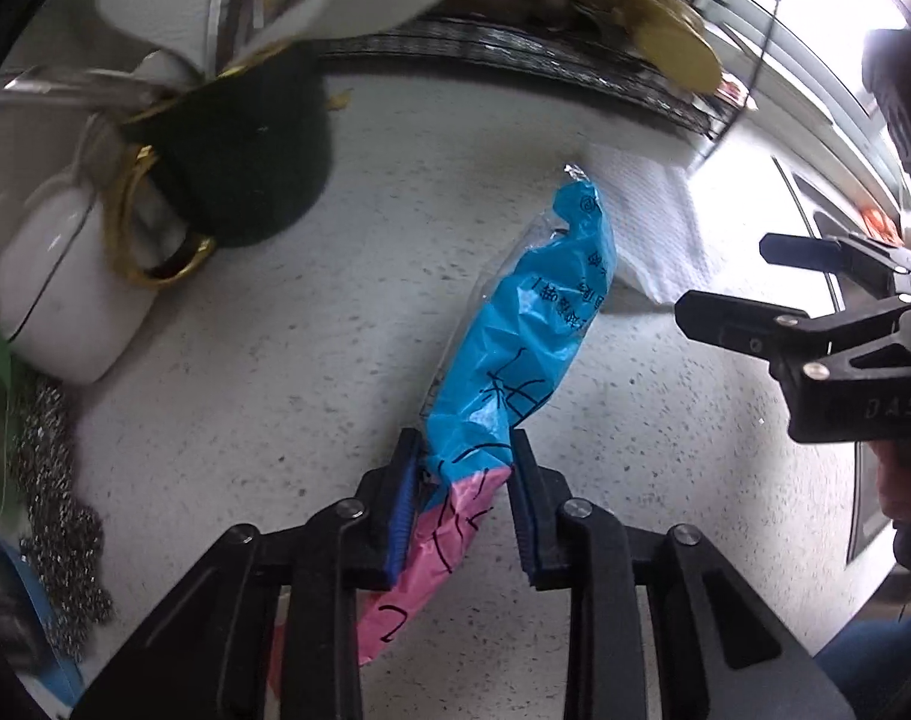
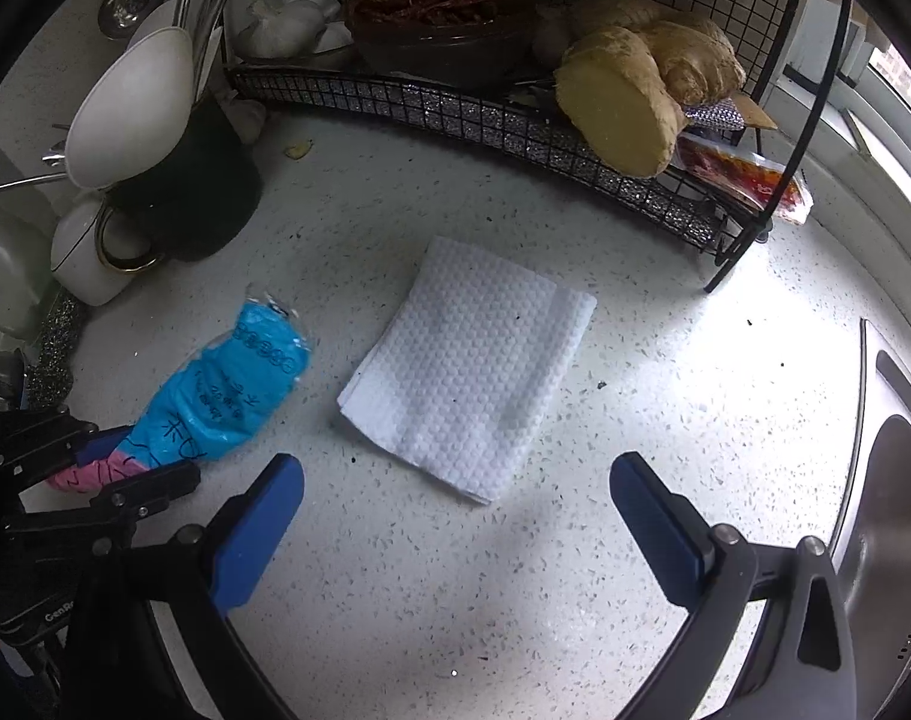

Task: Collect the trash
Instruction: 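Grasp the pink-and-blue glove bag with the left tool, then grasp the white cloth with the right tool while the left tool holds the glove bag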

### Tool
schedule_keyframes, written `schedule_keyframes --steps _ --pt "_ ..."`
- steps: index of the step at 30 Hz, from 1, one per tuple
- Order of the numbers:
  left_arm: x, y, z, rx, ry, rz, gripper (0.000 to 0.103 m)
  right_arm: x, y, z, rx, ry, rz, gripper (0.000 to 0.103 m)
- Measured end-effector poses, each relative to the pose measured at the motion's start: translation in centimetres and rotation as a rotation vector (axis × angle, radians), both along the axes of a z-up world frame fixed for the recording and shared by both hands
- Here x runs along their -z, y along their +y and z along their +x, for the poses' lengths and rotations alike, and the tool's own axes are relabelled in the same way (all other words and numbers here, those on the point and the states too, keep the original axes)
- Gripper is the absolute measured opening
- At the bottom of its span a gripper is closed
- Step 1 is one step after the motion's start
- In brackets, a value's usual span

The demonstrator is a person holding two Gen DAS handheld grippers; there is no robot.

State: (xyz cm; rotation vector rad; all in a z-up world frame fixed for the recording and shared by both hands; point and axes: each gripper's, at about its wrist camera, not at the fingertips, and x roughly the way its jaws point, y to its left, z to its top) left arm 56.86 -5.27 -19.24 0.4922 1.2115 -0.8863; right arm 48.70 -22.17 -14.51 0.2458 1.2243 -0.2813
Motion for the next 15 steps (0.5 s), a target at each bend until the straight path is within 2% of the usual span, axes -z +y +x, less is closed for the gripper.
schedule_keyframes --steps 6,8,10,12,15 --pt "0.6 0.6 0.6 -0.094 -0.014 0.024 0.026 2.1 -0.2 2.7 -0.032 0.012 -0.008 0.1" --pt "0.6 0.6 0.7 -0.112 -0.03 0.031 0.026 2.6 0.0 3.4 -0.051 0.015 -0.013 0.089" --pt "0.2 1.5 1.0 -0.132 -0.066 0.049 0.026 3.1 -0.1 4.1 -0.066 0.019 -0.022 0.084" --pt "0.3 1.8 1.2 -0.143 -0.067 0.045 0.026 3.4 0.1 4.8 -0.082 0.029 -0.065 0.078" --pt "0.6 1.6 1.1 -0.161 -0.061 0.047 0.026 3.2 0.3 5.7 -0.115 0.013 -0.065 0.058"
